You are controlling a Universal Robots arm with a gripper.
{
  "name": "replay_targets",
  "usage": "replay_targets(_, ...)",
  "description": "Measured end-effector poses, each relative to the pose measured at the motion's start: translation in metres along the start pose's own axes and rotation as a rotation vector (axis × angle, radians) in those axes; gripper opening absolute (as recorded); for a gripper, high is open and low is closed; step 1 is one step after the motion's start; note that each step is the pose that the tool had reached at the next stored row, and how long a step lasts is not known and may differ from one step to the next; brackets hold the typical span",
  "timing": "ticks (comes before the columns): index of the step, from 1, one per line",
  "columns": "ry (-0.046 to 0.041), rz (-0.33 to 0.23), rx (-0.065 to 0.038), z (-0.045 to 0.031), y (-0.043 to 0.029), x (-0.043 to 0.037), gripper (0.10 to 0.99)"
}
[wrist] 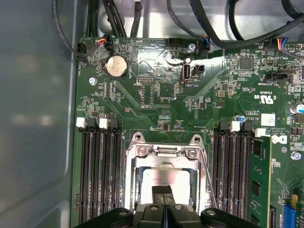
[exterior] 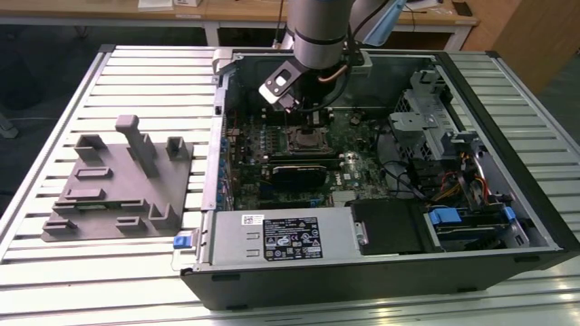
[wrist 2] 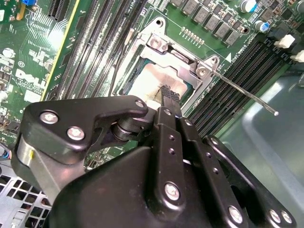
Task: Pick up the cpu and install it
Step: 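Install the first cpu locking lever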
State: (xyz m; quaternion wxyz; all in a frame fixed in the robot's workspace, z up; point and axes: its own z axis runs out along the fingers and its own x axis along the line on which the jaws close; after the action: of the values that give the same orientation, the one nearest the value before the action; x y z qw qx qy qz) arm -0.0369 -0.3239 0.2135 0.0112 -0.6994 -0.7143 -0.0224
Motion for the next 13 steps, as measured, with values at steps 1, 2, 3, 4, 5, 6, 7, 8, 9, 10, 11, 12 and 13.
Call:
replay_targets(1,-0.0001,0.000,0.000,-0.0003,0.0000,0.0000,0.106)
replay_targets(2,0.0000,0.000,0.000,-0.0004,0.0000,0.0000,0.106)
replay_targets(3,0.0001,0.000,0.000,-0.0006,0.0000,0.0000,0.106)
replay_targets(4,-0.0001,0.000,0.000,-0.0009,0.0000,0.0000,0.106)
replay_targets(5,-0.0001,0.000,0.000,-0.0011,0.0000,0.0000,0.106)
replay_targets(6,0.0000,0.000,0.000,-0.0013,0.0000,0.0001,0.106)
replay_targets(7,-0.0001,0.000,0.000,-0.0016,0.0000,0.0001,0.106)
replay_targets(8,0.0000,0.000,0.000,-0.0020,0.0000,0.0000,0.106)
replay_targets(9,0.0002,0.000,0.000,-0.0024,0.0000,0.0001,0.106)
replay_targets(10,0.0003,0.000,0.000,-0.0028,0.0000,0.0001,0.106)
replay_targets(11,0.0002,0.000,0.000,-0.0033,0.0000,0.0001,0.106)
replay_targets(12,0.0003,0.000,0.000,-0.0038,0.0001,0.0002,0.106)
replay_targets(13,0.0003,0.000,0.000,-0.0043,0.0001,0.0002,0.106)
